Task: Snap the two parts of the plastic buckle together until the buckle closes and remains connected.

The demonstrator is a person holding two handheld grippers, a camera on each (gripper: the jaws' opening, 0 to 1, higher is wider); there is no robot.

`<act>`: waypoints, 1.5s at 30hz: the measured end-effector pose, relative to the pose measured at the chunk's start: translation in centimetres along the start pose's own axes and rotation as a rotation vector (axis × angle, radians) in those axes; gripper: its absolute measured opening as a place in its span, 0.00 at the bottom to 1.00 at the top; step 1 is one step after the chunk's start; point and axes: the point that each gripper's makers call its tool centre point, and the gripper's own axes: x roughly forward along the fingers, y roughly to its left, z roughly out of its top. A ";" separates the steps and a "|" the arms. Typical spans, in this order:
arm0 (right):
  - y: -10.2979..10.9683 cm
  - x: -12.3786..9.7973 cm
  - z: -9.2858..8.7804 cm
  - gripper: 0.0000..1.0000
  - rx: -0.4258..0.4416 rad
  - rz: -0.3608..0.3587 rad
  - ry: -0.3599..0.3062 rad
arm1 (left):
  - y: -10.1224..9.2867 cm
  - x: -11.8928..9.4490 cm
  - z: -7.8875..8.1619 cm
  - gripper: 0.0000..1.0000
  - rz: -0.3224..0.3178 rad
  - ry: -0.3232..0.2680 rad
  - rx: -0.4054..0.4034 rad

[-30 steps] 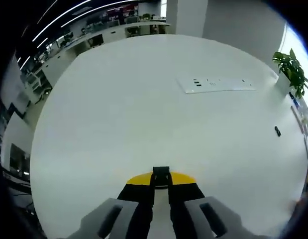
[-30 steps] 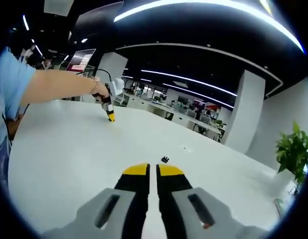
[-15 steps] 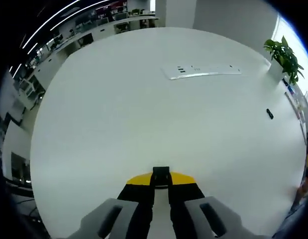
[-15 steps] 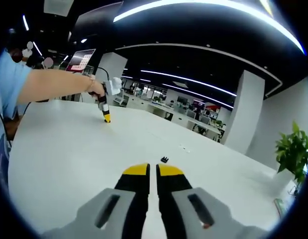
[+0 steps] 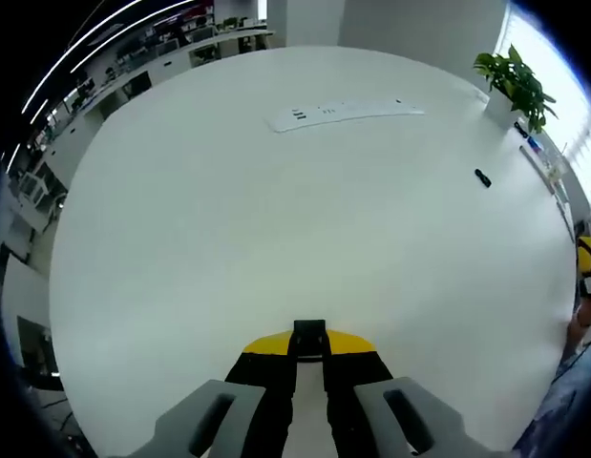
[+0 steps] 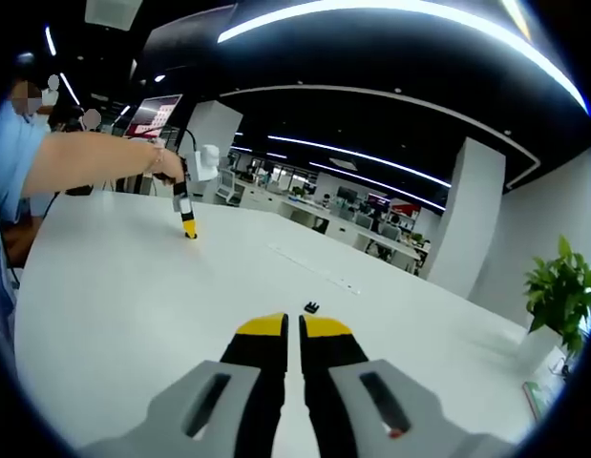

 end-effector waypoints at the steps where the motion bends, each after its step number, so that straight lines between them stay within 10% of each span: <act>1: 0.0 0.0 0.0 0.04 0.000 0.001 0.001 | -0.3 -0.1 -0.2 0.09 -0.005 0.001 0.011; 31: 0.0 0.3 -1.0 0.04 -0.020 0.004 0.046 | -6.7 -3.0 -7.6 0.10 -0.182 0.018 0.338; 45: 0.4 0.3 -1.0 0.04 -0.038 0.013 0.054 | -10.8 -4.2 -11.6 0.10 -0.254 0.110 0.709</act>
